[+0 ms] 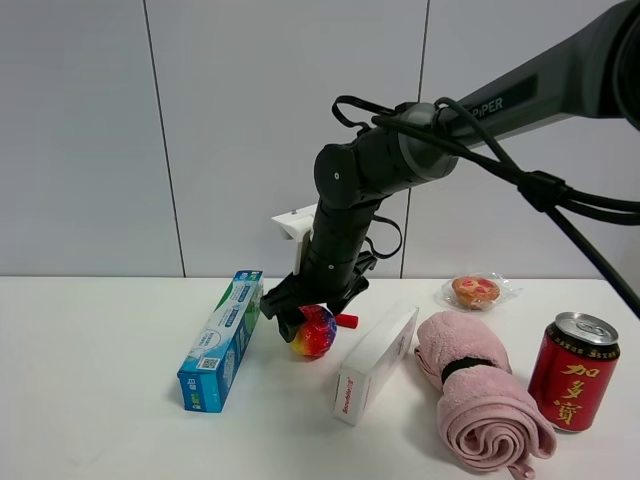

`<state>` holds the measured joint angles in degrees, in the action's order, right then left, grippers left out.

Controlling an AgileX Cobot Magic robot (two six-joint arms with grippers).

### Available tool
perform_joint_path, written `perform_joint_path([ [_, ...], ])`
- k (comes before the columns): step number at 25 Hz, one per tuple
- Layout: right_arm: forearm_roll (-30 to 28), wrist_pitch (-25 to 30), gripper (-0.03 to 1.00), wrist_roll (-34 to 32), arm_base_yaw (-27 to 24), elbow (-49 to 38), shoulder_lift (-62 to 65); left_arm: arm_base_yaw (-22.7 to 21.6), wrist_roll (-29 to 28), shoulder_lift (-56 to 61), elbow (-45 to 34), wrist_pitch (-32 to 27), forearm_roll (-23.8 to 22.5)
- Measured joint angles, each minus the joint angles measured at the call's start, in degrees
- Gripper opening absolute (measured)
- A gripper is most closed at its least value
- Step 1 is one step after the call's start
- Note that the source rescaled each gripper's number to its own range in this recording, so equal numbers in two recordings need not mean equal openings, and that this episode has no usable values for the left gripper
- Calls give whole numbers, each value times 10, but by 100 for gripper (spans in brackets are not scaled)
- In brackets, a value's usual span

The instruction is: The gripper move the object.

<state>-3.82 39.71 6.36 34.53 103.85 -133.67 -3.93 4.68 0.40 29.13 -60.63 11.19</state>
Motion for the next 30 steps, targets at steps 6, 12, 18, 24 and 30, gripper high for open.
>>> perform_joint_path([
  [6, 0, 4, 35, 0, 1, 0, 12, 0, 0, 0, 0, 0, 0],
  [12, 1, 21, 35, 0, 23, 0, 85, 0, 0, 0, 0, 0, 0],
  [18, 1, 22, 35, 0, 47, 0, 211, 0, 0, 0, 0, 0, 0],
  [24, -9, 22, 35, 0, 50, 0, 325, 0, 0, 0, 0, 0, 0],
  [30, -44, 22, 73, -23, 51, 0, 421, 0, 0, 0, 0, 0, 0],
])
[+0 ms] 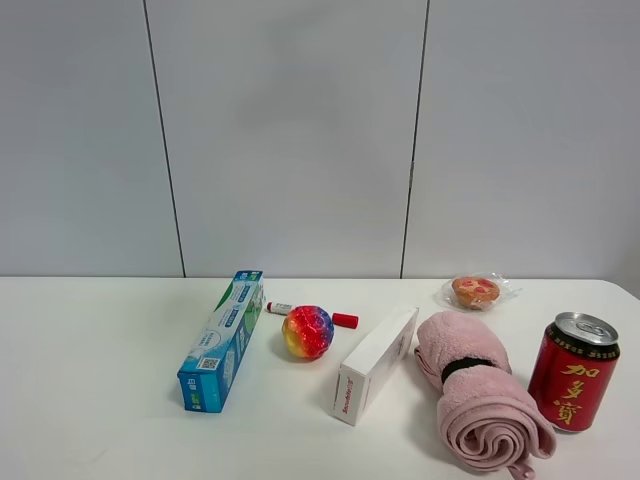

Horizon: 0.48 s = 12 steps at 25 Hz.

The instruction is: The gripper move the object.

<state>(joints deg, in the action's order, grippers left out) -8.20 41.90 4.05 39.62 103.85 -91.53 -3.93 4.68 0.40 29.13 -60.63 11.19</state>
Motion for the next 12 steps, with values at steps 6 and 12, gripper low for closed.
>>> perform_joint_path([
  [6, -126, 19, 98, -31, 1, 0, 100, 0, 0, 0, 0, 0, 0],
  [12, -361, 130, 100, -74, 1, 0, 170, 0, 0, 0, 0, 0, 0],
])
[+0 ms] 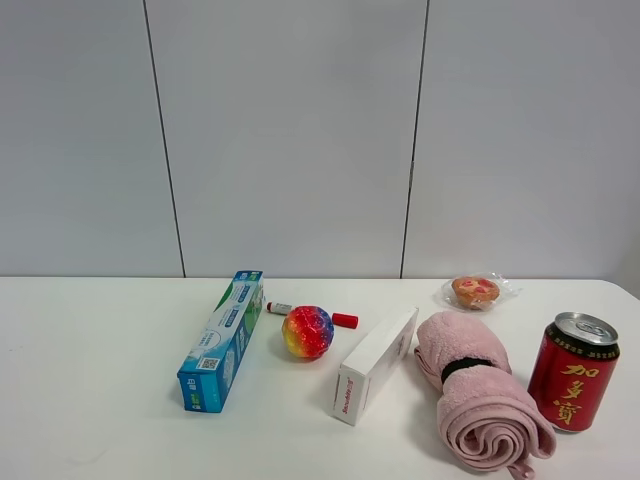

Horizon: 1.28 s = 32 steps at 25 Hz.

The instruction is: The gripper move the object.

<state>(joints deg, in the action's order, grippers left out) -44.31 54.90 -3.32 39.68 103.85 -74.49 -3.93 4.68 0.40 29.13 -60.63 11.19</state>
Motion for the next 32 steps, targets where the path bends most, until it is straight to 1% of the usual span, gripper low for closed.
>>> perform_joint_path([
  [3, -112, 76, 100, -50, 0, 0, 20, 0, 0, 0, 0, 0, 0],
  [5, -167, 118, 100, -62, 0, 0, 30, 0, 0, 0, 0, 0, 0],
  [7, -196, 139, 100, -62, 0, 0, 40, 0, 0, 0, 0, 0, 0],
  [9, -191, 143, 100, -58, 0, 0, 46, 0, 0, 0, 0, 0, 0],
  [10, -179, 145, 100, -57, 0, 0, 48, 0, 0, 0, 0, 0, 0],
  [12, -136, 145, 100, -46, 0, 0, 49, 0, 0, 0, 0, 0, 0],
  [14, -60, 142, 100, -18, 0, 0, 48, 0, 0, 0, 0, 0, 0],
  [18, 93, 134, 100, 77, 0, 0, 46, 0, 0, 0, 0, 0, 0],
  [20, 129, 125, 100, 102, 0, 0, 46, 0, 0, 0, 0, 0, 0],
  [23, 149, 106, 100, 108, -9, 0, 46, 0, 0, 0, 0, 0, 0],
  [24, 158, 96, 100, 108, -19, 0, 46, 0, 0, 0, 0, 0, 0],
  [26, 184, 80, 100, 108, -57, 0, 46, 0, 0, 0, 0, 0, 0],
  [29, 238, 63, 100, 108, -134, 0, 46, 0, 0, 0, 0, 0, 0],
  [32, 291, 62, 100, 119, -216, 0, 46, 0, 0, 0, 0, 0, 0],
])
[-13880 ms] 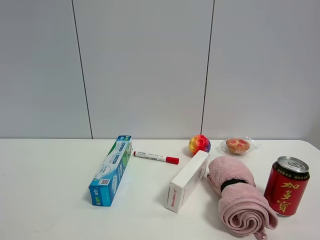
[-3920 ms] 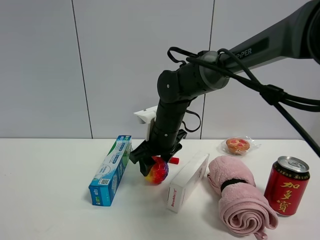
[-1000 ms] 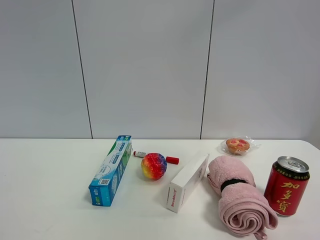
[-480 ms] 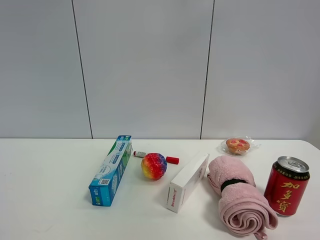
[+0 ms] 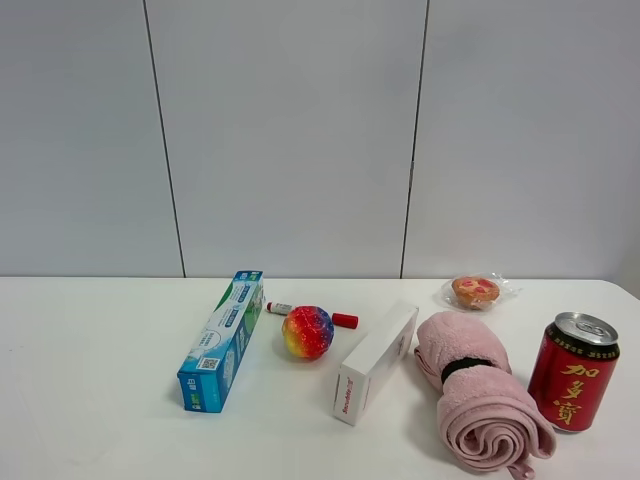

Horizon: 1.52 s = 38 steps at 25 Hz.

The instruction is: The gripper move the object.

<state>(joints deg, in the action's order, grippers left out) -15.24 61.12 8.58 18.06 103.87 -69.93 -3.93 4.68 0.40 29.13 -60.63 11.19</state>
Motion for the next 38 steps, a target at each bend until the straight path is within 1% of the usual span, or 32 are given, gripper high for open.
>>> perform_joint_path([
  [3, 28, 1, 100, 7, -70, 0, 0, 0, 0, 0, 0, 0, 0],
  [5, 33, 2, 100, 9, -110, -1, 4, 0, 0, 0, 0, 0, 0],
  [9, 40, 17, 100, 9, -165, -2, 27, 0, 0, 0, 0, 0, 0],
  [12, 47, 43, 100, 9, -186, -2, 67, 0, 0, 0, 0, 0, 0],
  [15, 64, 75, 100, 9, -189, -2, 110, 0, 0, 0, 0, 0, 0],
  [18, 90, 82, 100, 9, -191, -6, 149, 0, 0, 0, 0, 0, 0],
  [20, 108, 83, 100, 9, -191, -30, 177, 0, 0, 0, 0, 0, 0],
  [23, 124, 83, 100, 9, -191, -104, 230, 0, 0, 0, 0, 0, 0],
  [28, 133, 82, 100, 6, -192, -308, 325, 0, 0, 0, 0, 0, 0],
  [34, 192, -5, 100, -2, -211, -575, 463, 0, 0, 0, 0, 0, 0],
  [36, 201, -13, 100, -2, -211, -651, 514, 0, 0, 0, 0, 0, 0],
  [38, 203, -12, 100, -3, -211, -699, 557, 0, 0, 0, 0, 0, 0],
])
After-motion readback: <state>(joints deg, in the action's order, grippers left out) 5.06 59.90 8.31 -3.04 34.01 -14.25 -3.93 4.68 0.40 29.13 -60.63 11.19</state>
